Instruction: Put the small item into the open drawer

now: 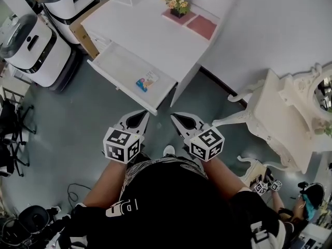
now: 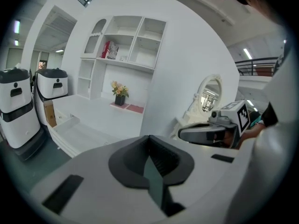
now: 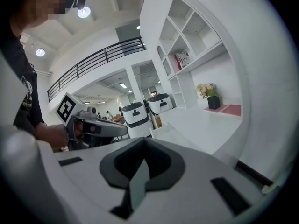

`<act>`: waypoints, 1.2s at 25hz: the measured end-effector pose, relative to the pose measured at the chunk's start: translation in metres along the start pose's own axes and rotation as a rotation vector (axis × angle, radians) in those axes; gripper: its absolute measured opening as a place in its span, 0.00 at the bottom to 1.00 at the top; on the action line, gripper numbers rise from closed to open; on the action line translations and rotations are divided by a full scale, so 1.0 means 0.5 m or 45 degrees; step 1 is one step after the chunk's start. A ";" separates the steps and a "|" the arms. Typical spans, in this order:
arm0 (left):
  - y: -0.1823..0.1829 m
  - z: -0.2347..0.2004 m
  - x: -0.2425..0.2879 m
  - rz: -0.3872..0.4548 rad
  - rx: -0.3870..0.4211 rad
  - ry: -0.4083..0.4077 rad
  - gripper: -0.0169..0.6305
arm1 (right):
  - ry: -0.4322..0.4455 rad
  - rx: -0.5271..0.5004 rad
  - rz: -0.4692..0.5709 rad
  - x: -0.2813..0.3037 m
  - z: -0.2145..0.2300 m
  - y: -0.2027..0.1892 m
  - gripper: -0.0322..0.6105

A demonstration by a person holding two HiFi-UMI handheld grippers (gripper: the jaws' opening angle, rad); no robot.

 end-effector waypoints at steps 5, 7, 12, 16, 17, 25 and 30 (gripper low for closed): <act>0.022 -0.016 -0.024 0.008 0.093 -0.027 0.05 | -0.043 -0.021 0.017 0.024 -0.027 0.018 0.06; 0.018 -0.033 -0.034 -0.003 0.112 -0.025 0.05 | -0.060 -0.037 0.025 0.034 -0.037 0.024 0.06; 0.005 -0.066 -0.048 -0.017 0.114 -0.047 0.05 | -0.101 -0.047 0.024 0.053 -0.053 0.026 0.06; 0.011 -0.080 -0.055 -0.011 0.123 -0.060 0.05 | -0.124 -0.043 0.015 0.067 -0.059 0.026 0.06; 0.011 -0.082 -0.055 -0.010 0.127 -0.065 0.05 | -0.128 -0.041 0.014 0.071 -0.060 0.025 0.06; 0.004 -0.092 -0.058 -0.024 0.149 -0.082 0.05 | -0.135 -0.013 0.028 0.083 -0.068 0.022 0.06; 0.005 -0.098 -0.058 -0.025 0.153 -0.088 0.05 | -0.135 -0.002 0.020 0.091 -0.070 0.020 0.06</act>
Point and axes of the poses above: the fingertips, and each gripper's own axes: x forward along the fingers, z to its right, y out of its top, the point moved 4 cm from there along -x, backward along the fingers, and after that the axes turned 4 degrees about -z, right-handed, at the moved point
